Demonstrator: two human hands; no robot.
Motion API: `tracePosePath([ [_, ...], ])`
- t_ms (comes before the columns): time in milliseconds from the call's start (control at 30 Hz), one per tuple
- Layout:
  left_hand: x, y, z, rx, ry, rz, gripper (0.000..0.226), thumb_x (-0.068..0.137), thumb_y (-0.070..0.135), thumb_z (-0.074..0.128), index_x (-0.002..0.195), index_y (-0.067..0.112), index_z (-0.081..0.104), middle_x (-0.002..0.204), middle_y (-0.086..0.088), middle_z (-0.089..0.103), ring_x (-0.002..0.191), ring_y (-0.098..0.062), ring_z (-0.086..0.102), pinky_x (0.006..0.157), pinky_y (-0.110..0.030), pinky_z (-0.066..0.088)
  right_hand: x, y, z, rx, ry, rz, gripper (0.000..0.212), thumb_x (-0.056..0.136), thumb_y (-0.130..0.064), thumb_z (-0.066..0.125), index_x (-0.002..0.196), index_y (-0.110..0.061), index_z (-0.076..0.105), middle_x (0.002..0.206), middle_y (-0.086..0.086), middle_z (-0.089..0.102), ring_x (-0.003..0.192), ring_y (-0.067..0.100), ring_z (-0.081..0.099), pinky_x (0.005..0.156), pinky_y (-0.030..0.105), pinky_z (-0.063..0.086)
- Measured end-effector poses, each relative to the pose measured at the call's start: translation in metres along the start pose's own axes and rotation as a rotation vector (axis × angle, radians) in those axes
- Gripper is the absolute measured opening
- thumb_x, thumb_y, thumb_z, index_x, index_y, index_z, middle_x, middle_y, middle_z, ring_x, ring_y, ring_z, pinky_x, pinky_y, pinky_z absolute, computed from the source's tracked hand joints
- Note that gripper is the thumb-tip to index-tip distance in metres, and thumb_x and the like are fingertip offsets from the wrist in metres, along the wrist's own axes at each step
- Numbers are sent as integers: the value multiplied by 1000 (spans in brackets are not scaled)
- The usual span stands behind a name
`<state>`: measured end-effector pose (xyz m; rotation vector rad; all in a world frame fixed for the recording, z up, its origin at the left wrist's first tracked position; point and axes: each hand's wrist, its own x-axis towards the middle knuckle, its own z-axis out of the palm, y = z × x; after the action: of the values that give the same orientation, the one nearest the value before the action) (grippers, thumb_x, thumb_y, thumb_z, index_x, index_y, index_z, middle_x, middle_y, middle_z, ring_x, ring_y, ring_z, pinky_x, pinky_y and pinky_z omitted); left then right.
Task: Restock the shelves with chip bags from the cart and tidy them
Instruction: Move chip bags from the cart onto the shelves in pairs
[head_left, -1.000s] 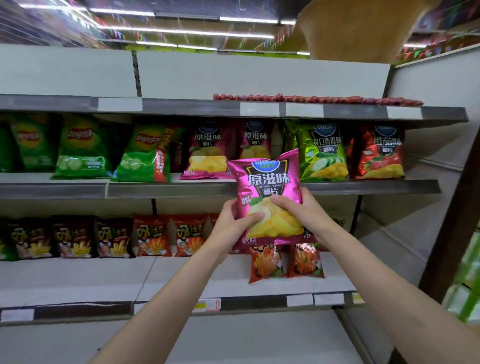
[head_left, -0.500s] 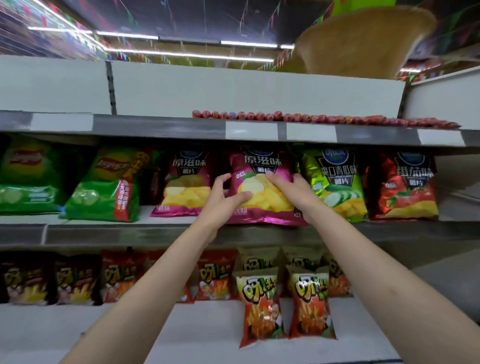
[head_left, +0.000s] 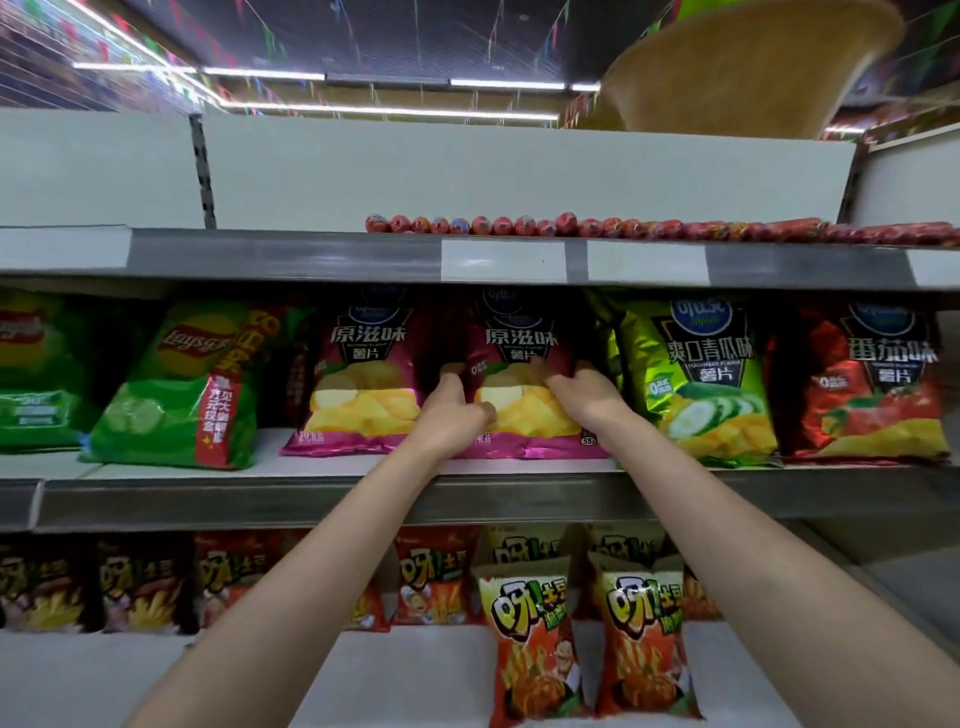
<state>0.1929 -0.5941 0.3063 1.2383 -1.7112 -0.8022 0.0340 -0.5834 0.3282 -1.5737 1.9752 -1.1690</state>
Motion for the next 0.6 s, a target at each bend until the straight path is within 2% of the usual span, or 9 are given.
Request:
tracePosePath([
  [100,-7,5,0,33,35,35,69,91,14,59,148,9,23,136,-11,47,120,-26,48,101,-36,43,-12,-5,-6,-84,10,-56,57,100,-44,41,123,7,54,124,23,57,116,35,53,86,31,40],
  [167,-16,8,1,44,62,54,67,90,14,61,146,9,25,142,-13,41,127,-29,44,105,-41,40,-21,-6,-9,-114,23,-85,57,99,-43,44,123,7,52,126,24,54,116,36,52,83,31,40],
  [267,-34,12,4,36,151,87,62,88,11,62,143,9,32,142,-14,41,130,-28,41,108,-38,37,-40,-8,-13,-152,42,-155,67,98,-46,45,142,2,33,144,23,36,133,36,37,104,38,35],
  [333,-49,14,5,17,209,98,57,89,10,62,140,12,36,142,-11,39,131,-24,39,108,-34,35,-54,-8,-16,-151,66,-230,70,97,-44,48,148,-2,24,151,19,28,139,33,30,109,38,30],
  [467,-82,14,2,-53,265,86,46,90,13,62,132,14,42,138,-7,42,122,-17,44,104,-31,37,-83,-7,-15,-54,64,-345,65,96,-37,53,148,-8,28,154,10,26,140,25,31,111,33,27],
  [600,-118,5,-9,-106,319,0,31,91,16,62,117,18,46,127,-6,49,108,-15,49,93,-28,39,-116,-7,-2,56,-1,-370,56,95,-34,56,142,-11,37,143,9,36,130,23,41,105,32,33],
])
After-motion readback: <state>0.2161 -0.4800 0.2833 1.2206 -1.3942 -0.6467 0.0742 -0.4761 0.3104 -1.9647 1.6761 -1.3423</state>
